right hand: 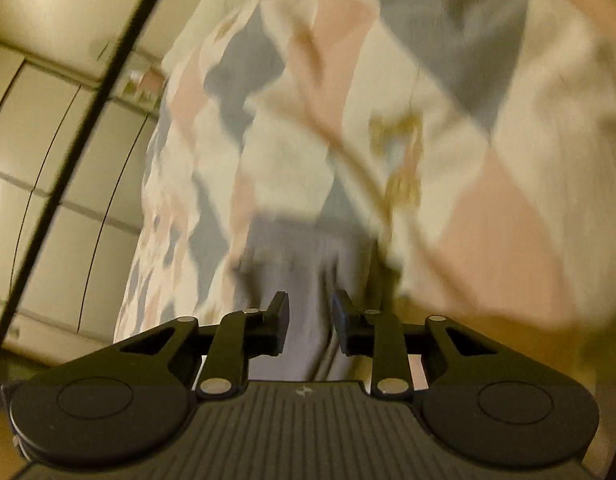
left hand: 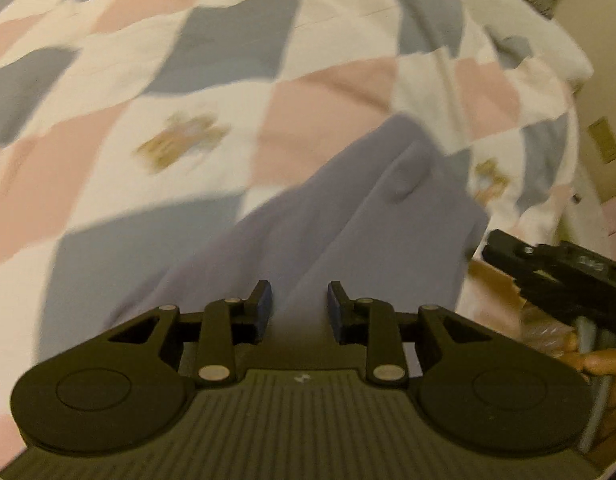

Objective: Fold clothes
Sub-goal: 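Open both grippers, releasing the cuff end onto the folded strip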

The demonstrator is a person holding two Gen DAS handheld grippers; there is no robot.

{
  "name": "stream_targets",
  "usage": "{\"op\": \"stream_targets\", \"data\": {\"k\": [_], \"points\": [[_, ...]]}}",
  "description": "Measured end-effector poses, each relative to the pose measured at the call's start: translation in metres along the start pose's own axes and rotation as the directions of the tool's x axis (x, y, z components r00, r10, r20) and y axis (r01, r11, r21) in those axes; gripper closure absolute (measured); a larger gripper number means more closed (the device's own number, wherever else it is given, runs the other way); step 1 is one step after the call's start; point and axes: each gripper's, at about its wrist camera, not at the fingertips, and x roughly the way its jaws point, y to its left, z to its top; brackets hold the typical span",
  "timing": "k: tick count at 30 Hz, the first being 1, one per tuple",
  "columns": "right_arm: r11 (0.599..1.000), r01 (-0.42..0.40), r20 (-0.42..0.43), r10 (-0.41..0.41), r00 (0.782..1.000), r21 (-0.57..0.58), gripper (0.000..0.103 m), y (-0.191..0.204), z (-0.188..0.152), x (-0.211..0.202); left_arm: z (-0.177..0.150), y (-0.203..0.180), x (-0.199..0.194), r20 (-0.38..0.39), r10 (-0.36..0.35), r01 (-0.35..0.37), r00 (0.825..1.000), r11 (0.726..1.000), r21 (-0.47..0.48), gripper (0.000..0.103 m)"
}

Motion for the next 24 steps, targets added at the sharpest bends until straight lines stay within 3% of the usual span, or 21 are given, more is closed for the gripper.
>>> {"op": "stream_targets", "data": {"k": [4, 6, 7, 9, 13, 16, 21, 24], "points": [[0.998, -0.067, -0.123, 0.064, 0.99, -0.017, 0.073, 0.007, -0.044, 0.014, -0.04, 0.016, -0.018, -0.028, 0.002, -0.002, 1.0, 1.0, 0.001, 0.079], [0.999, 0.004, -0.104, -0.008, 0.995, -0.041, 0.078, 0.004, -0.054, 0.018, -0.057, 0.024, -0.02, -0.035, 0.022, -0.021, 0.999, 0.999, 0.025, 0.08], [0.998, 0.039, -0.094, -0.044, 0.995, -0.053, 0.084, 0.002, -0.059, 0.02, -0.063, 0.028, -0.02, -0.03, 0.046, -0.044, 0.998, 0.998, 0.044, 0.086], [0.994, 0.084, -0.019, -0.086, 0.996, -0.063, 0.081, 0.006, -0.058, 0.012, -0.071, 0.041, -0.021, -0.028, 0.082, -0.081, 0.996, 0.996, 0.043, 0.099], [0.99, 0.099, 0.085, -0.09, 0.992, -0.104, 0.074, 0.024, -0.07, -0.019, -0.076, 0.049, -0.042, 0.018, 0.081, -0.082, 0.997, 0.994, 0.072, 0.098], [0.993, 0.058, 0.071, -0.05, 0.996, -0.108, 0.074, 0.042, -0.107, -0.033, -0.085, 0.052, -0.055, 0.028, 0.067, -0.07, 0.997, 0.991, 0.115, 0.094], [0.997, -0.029, -0.06, 0.025, 0.998, -0.07, 0.074, 0.059, -0.187, -0.032, -0.097, 0.065, -0.063, 0.005, 0.035, -0.035, 0.999, 0.988, 0.149, 0.094], [0.999, 0.012, -0.035, -0.013, 0.999, -0.03, 0.077, 0.054, -0.207, -0.021, -0.104, 0.073, -0.059, -0.013, 0.053, -0.05, 0.999, 0.981, 0.189, 0.094]]}}
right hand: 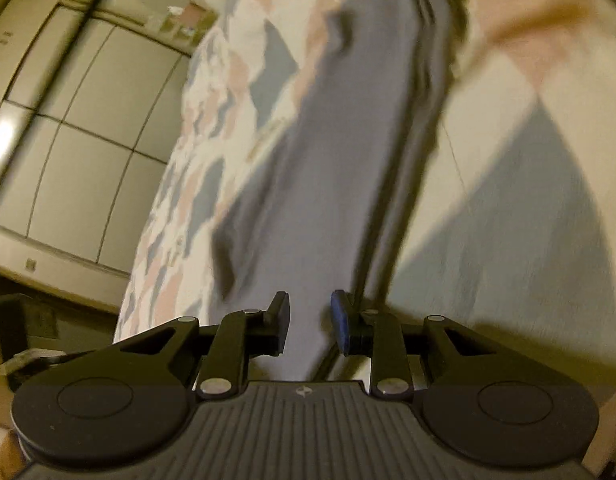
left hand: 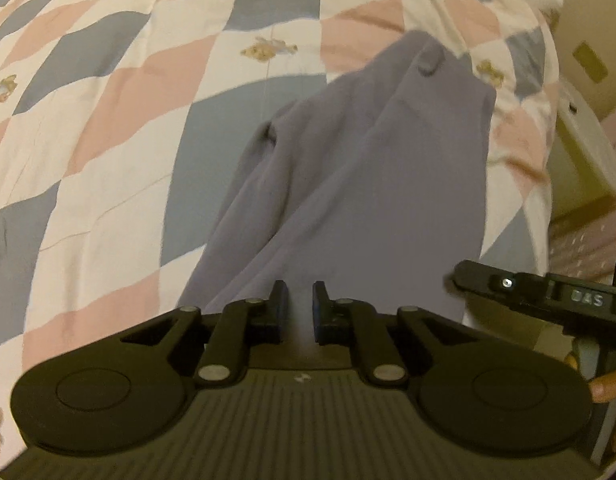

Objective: Fold clothes
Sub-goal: 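Open both grippers, releasing the cuff end onto the folded strip, then move both open grippers to the folded bundle's edge and close them on it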

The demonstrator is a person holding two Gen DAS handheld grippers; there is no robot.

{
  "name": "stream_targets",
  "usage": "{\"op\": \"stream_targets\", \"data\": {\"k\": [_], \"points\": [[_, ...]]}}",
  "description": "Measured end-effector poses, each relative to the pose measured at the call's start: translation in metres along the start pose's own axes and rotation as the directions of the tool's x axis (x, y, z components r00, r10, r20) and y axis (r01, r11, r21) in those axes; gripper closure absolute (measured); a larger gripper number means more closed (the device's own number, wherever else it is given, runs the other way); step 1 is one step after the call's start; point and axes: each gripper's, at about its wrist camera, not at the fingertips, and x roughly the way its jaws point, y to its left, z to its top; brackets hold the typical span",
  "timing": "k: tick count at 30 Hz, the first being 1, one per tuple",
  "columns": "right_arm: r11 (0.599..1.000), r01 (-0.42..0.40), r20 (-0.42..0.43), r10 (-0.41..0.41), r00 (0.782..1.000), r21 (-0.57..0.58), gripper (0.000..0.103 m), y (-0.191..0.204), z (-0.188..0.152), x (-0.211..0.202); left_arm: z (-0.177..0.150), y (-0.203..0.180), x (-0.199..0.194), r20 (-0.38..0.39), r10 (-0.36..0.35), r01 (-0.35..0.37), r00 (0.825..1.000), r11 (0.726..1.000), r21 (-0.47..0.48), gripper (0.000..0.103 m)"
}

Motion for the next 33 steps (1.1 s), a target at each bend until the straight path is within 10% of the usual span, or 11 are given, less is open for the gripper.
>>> {"op": "stream_targets", "data": {"k": [8, 17, 25, 33], "points": [[0.996, 0.021, 0.07, -0.016, 0.997, -0.082, 0.074, 0.033, -0.015, -0.022, -0.01, 0.012, -0.003, -0.009, 0.033, -0.033, 0.999, 0.999, 0.0, 0.094], [1.0, -0.015, -0.156, 0.011, 0.988, -0.024, 0.075, 0.041, -0.102, 0.0, -0.015, 0.01, -0.003, -0.036, 0.04, -0.039, 0.999, 0.999, 0.033, 0.092], [0.999, -0.038, -0.104, 0.034, 0.994, -0.034, 0.073, 0.052, -0.1, -0.009, -0.021, 0.022, -0.016, -0.004, -0.018, 0.018, 1.0, 1.0, 0.01, 0.092], [0.961, 0.149, -0.159, -0.189, 0.969, -0.234, 0.07, 0.066, -0.133, -0.005, -0.078, 0.05, -0.016, -0.034, 0.096, -0.089, 0.995, 0.981, 0.172, 0.088]]}}
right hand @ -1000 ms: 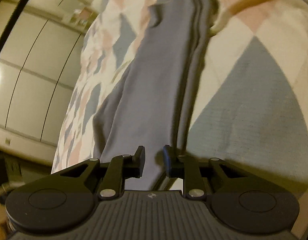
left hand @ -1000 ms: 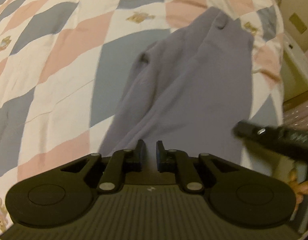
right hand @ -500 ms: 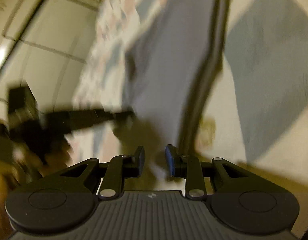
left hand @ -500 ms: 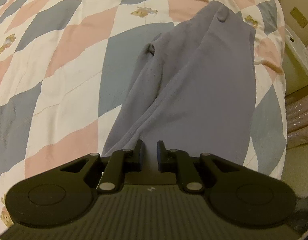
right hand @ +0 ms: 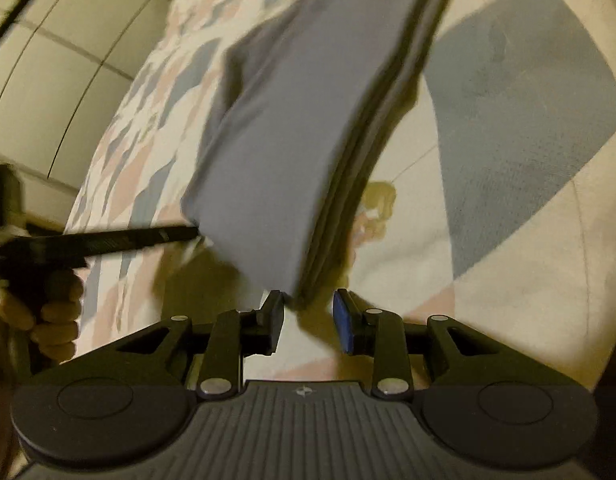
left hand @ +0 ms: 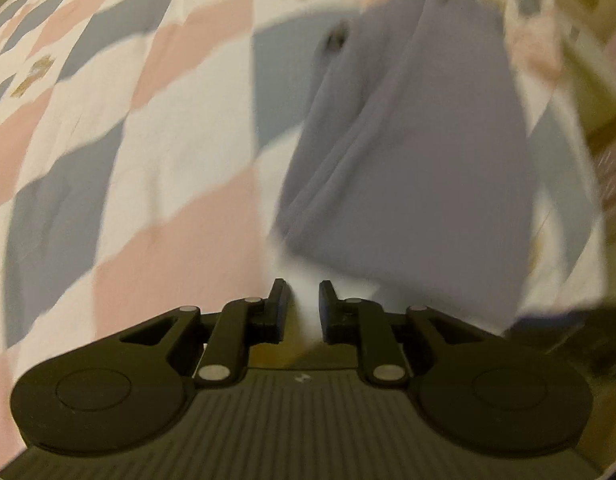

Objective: Fold clothes
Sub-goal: 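Move both open grippers to the folded bundle's edge and close them on it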

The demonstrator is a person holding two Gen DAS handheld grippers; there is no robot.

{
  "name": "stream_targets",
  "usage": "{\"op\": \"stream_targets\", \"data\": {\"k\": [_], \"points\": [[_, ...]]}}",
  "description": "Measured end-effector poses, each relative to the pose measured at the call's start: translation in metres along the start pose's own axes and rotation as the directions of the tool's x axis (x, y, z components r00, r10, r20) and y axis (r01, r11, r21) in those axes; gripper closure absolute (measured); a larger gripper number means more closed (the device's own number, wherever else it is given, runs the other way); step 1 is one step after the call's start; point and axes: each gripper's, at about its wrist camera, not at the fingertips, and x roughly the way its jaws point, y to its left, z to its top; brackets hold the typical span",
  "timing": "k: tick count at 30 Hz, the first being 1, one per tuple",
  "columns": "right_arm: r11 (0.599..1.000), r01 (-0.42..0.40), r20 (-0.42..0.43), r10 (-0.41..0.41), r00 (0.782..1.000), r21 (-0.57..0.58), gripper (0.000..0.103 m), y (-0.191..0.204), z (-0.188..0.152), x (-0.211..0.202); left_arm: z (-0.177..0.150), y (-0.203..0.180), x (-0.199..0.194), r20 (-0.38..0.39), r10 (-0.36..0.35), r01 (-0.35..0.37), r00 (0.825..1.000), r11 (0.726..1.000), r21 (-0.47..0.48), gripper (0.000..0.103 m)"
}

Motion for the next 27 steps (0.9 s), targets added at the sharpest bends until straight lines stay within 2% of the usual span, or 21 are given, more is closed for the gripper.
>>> {"op": "stream_targets", "data": {"k": [4, 5, 6, 7, 8, 9, 10, 12, 13, 14, 15, 17, 18, 19, 20, 22, 24, 27], "points": [[0.995, 0.058, 0.023, -0.056, 0.998, -0.087, 0.065, 0.013, -0.015, -0.012, -0.018, 0.001, -0.013, 0.056, 0.065, -0.07, 0.996, 0.992, 0.102, 0.088], [0.989, 0.081, 0.04, -0.076, 0.996, -0.125, 0.064, 0.019, -0.017, -0.013, -0.021, -0.006, -0.015, 0.098, 0.097, -0.114, 0.99, 0.977, 0.183, 0.088], [0.974, 0.122, 0.069, -0.111, 0.991, -0.192, 0.063, 0.025, -0.021, -0.015, -0.026, -0.016, -0.015, 0.15, 0.129, -0.167, 0.98, 0.944, 0.284, 0.086], [0.952, 0.165, 0.099, -0.144, 0.985, -0.257, 0.06, 0.032, -0.025, -0.018, -0.031, -0.025, -0.015, 0.204, 0.154, -0.223, 0.967, 0.898, 0.379, 0.08], [0.903, 0.227, 0.139, -0.188, 0.972, -0.364, 0.057, 0.044, -0.029, -0.018, -0.036, -0.034, -0.015, 0.26, 0.172, -0.28, 0.95, 0.84, 0.465, 0.077], [0.834, 0.289, 0.177, -0.232, 0.956, -0.469, 0.052, 0.057, -0.036, -0.013, -0.04, -0.043, -0.016, 0.317, 0.184, -0.337, 0.93, 0.77, 0.542, 0.074], [0.743, 0.347, 0.22, -0.269, 0.938, -0.572, 0.05, 0.067, -0.044, -0.01, -0.048, -0.05, -0.013, 0.374, 0.185, -0.392, 0.909, 0.684, 0.616, 0.073], [0.581, 0.399, 0.275, -0.294, 0.916, -0.709, 0.049, 0.082, -0.061, 0.002, -0.069, -0.058, -0.002, 0.478, 0.156, -0.491, 0.864, 0.468, 0.735, 0.071], [0.547, 0.406, 0.281, -0.299, 0.912, -0.732, 0.048, 0.084, -0.067, 0.006, -0.08, -0.06, 0.004, 0.518, 0.132, -0.527, 0.845, 0.36, 0.769, 0.07], [0.512, 0.411, 0.289, -0.304, 0.908, -0.754, 0.047, 0.087, -0.072, 0.009, -0.089, -0.059, 0.009, 0.542, 0.11, -0.549, 0.833, 0.276, 0.789, 0.07], [0.486, 0.43, 0.306, -0.316, 0.898, -0.761, 0.047, 0.089, -0.077, 0.013, -0.096, -0.058, 0.015, 0.56, 0.093, -0.566, 0.823, 0.213, 0.797, 0.07], [0.42, 0.47, 0.348, -0.335, 0.875, -0.777, 0.043, 0.093, -0.084, 0.024, -0.106, -0.053, 0.023, 0.588, 0.062, -0.591, 0.807, 0.123, 0.797, 0.07], [0.386, 0.488, 0.37, -0.343, 0.863, -0.783, 0.035, 0.095, -0.087, 0.029, -0.11, -0.051, 0.027, 0.601, 0.046, -0.603, 0.798, 0.083, 0.793, 0.07], [0.331, 0.509, 0.396, -0.352, 0.848, -0.795, 0.031, 0.097, -0.09, 0.037, -0.112, -0.048, 0.031, 0.615, 0.029, -0.615, 0.788, 0.047, 0.787, 0.07], [0.275, 0.527, 0.423, -0.359, 0.832, -0.804, 0.03, 0.099, -0.092, 0.044, -0.115, -0.046, 0.035, 0.626, 0.011, -0.626, 0.779, 0.008, 0.779, 0.07], [0.2, 0.549, 0.464, -0.351, 0.813, -0.811, 0.03, 0.1, -0.092, 0.058, -0.119, -0.041, 0.043, 0.643, -0.032, -0.643, 0.765, -0.072, 0.762, 0.07], [0.134, 0.581, 0.513, -0.341, 0.788, -0.803, 0.03, 0.099, -0.091, 0.07, -0.123, -0.038, 0.051, 0.65, -0.074, -0.653, 0.756, -0.132, 0.745, 0.07], [0.028, 0.602, 0.566, -0.306, 0.765, -0.798, 0.031, 0.097, -0.094, 0.083, -0.125, -0.036, 0.061, 0.668, -0.124, -0.678, 0.734, -0.189, 0.71, 0.07]]}}
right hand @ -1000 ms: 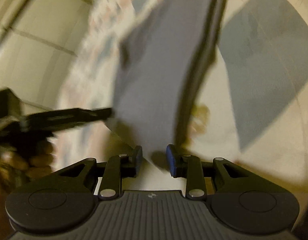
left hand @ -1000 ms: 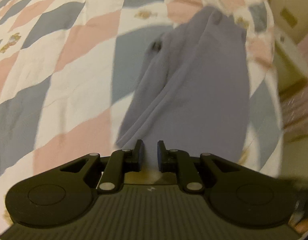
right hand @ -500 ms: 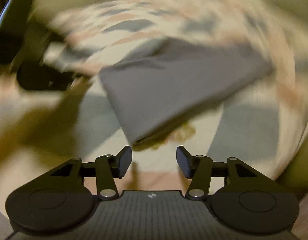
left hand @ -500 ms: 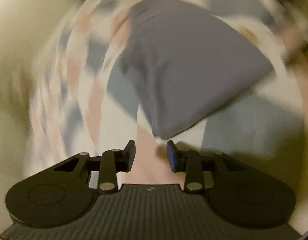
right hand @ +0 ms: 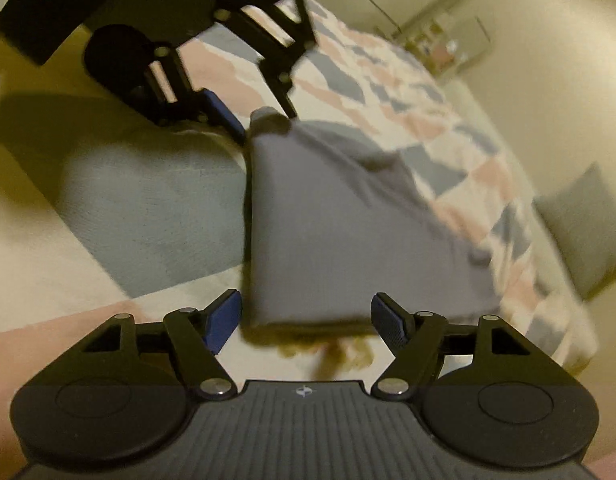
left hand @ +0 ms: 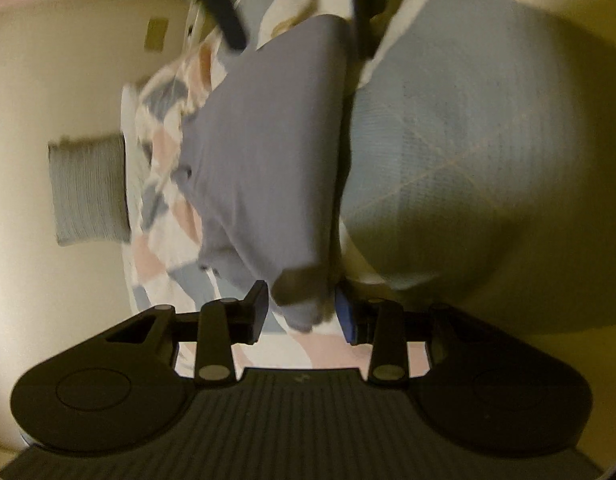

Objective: Fold clothes
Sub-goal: 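Move both open grippers to the folded bundle's edge and close them on it, then lift the bundle edge with both grippers and fold it over the bundle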

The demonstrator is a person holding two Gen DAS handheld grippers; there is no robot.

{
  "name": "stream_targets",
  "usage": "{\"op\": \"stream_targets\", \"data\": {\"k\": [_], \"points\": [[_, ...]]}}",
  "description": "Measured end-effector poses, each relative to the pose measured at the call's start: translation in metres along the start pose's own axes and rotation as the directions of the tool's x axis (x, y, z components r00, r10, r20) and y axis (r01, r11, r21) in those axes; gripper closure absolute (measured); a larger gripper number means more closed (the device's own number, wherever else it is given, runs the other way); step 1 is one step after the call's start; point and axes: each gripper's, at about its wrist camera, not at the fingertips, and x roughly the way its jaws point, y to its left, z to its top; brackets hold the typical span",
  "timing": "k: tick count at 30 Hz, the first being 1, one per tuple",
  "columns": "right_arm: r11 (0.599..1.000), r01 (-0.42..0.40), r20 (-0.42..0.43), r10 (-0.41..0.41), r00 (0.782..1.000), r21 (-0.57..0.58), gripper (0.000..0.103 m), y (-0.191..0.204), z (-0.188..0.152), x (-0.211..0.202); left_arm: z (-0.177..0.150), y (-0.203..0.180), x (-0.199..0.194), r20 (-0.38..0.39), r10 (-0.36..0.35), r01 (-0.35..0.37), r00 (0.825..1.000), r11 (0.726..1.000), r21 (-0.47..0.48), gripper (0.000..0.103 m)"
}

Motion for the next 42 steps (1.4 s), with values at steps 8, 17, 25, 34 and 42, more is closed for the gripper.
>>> {"op": "stream_targets", "data": {"k": [8, 17, 25, 34, 42], "points": [[0.994, -0.111, 0.019, 0.112, 0.994, -0.022, 0.074, -0.008, -0.002, 0.015, -0.002, 0.004, 0.008, 0.02, -0.015, 0.016, 1.0, 0.999, -0.032, 0.09], [0.838, -0.445, 0.094, 0.439, 0.893, 0.316, 0.089, -0.112, -0.001, 0.017, 0.003, 0.095, 0.007, -0.011, -0.154, 0.127, 0.988, 0.854, -0.504, 0.09], [0.572, -0.647, 0.228, 0.634, 0.739, 0.504, 0.089, -0.191, -0.019, 0.044, 0.01, 0.161, 0.03, -0.03, -0.206, 0.138, 0.978, 0.75, -0.646, 0.091], [0.37, -0.721, 0.302, 0.726, 0.617, 0.586, 0.09, -0.291, -0.069, 0.127, 0.042, 0.23, 0.106, -0.121, -0.274, 0.103, 0.954, 0.681, -0.725, 0.091], [0.263, -0.678, 0.322, 0.726, 0.607, 0.686, 0.09, -0.399, -0.116, 0.219, 0.052, 0.303, 0.233, -0.121, -0.315, 0.07, 0.941, 0.533, -0.843, 0.091]]}}
